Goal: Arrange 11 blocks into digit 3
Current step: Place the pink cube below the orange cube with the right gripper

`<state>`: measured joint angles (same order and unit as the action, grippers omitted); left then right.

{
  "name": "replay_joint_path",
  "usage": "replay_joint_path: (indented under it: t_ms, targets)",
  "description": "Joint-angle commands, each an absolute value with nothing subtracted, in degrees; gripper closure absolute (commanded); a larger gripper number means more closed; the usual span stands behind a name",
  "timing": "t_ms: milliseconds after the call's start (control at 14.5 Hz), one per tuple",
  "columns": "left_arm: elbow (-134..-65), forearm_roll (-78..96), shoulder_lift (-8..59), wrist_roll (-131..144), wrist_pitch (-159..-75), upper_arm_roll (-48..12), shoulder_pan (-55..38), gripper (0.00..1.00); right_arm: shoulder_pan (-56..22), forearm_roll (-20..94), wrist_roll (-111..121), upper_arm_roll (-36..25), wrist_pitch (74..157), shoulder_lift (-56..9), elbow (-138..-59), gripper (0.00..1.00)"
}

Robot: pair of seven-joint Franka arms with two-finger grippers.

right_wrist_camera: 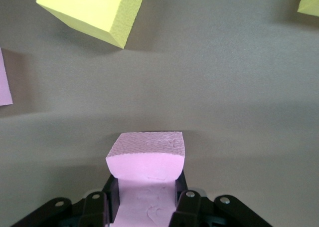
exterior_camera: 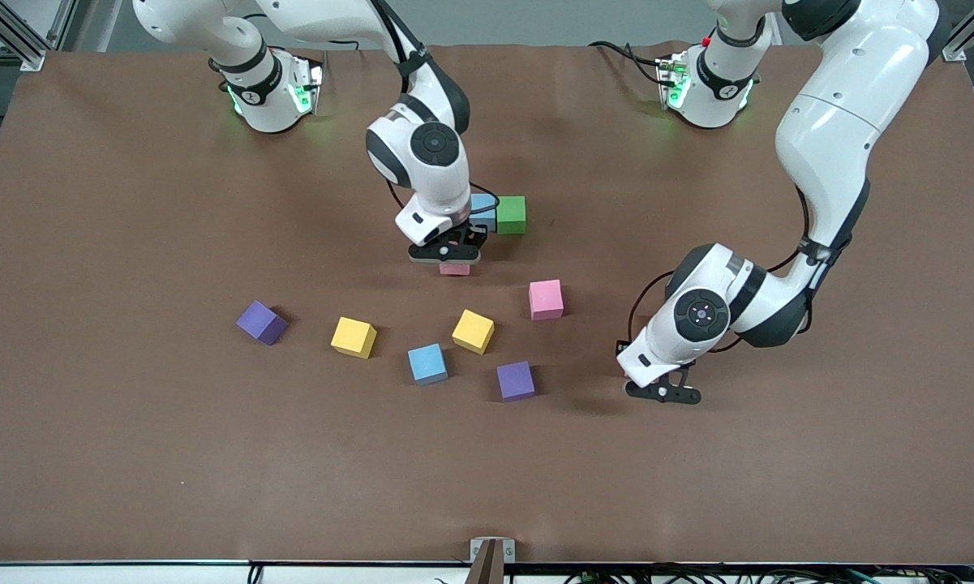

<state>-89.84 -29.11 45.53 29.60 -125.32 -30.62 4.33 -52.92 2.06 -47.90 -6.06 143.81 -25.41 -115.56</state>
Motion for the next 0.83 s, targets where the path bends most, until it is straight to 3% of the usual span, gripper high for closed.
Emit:
replay_joint_path:
  t_ms: [0, 413, 757]
  targets:
    - [-88.07, -29.36, 45.44, 32.95, -121.65, -30.76, 2.99, 0.54, -51.51, 1.14, -47.11, -5.01, 147.48, -23.11, -120.23, 1.0]
    - [-86.04, -29.36, 43.86, 38.14, -115.58, -32.77, 2.55, 0.54, -49.49, 5.69, -42.65, -2.12, 147.57, -23.38, -120.41, 1.0]
    - [-86.04, -29.36, 43.59, 42.79, -115.58, -33.66, 2.81, 0.54, -48.6, 11.16, -37.53, -0.44, 146.6, -23.12, -121.11, 1.0]
